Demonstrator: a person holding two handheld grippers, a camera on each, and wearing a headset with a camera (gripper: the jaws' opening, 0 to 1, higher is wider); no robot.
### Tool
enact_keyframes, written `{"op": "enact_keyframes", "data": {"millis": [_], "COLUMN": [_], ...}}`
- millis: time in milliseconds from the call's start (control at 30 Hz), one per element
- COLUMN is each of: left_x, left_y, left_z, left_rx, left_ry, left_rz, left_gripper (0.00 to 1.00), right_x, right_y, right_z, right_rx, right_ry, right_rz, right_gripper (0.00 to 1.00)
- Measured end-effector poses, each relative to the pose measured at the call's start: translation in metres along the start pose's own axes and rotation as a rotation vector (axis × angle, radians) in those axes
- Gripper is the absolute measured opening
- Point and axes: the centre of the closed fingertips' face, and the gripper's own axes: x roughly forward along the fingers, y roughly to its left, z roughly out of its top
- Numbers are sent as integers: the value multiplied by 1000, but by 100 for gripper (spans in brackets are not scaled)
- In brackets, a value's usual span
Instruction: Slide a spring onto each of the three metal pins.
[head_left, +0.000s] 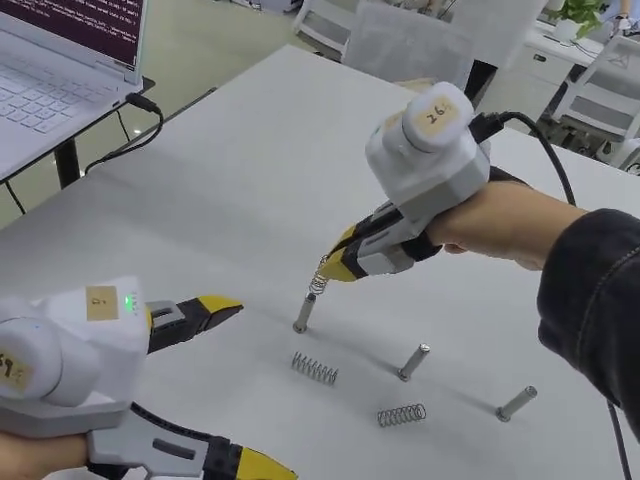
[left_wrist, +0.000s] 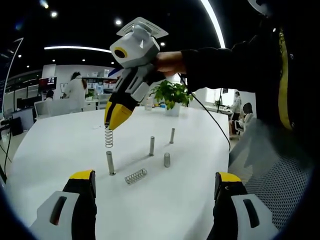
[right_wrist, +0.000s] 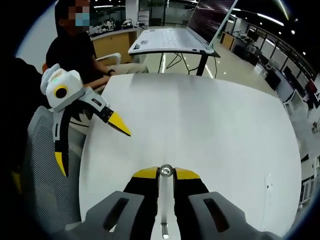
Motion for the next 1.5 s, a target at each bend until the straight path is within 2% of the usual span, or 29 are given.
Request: {"op": "enact_keyframes", "data": {"millis": [600, 800, 1500], "left_x": [-1, -2, -8], "left_y": [9, 10, 16], "left_z": [-1, -1, 0], "left_rx": [-12, -14, -24], "left_ry": [-11, -10, -18], "left_rz": [15, 19, 44], "left_gripper": [97, 97, 96], "right_x": [8, 10, 22], "right_y": [1, -4, 0], "right_z": [-1, -2, -10], "right_rx": [-1, 3, 3], "right_ry": [21, 22, 34], "right_rz": [9, 7, 20], "right_gripper": [8, 8, 8]}}
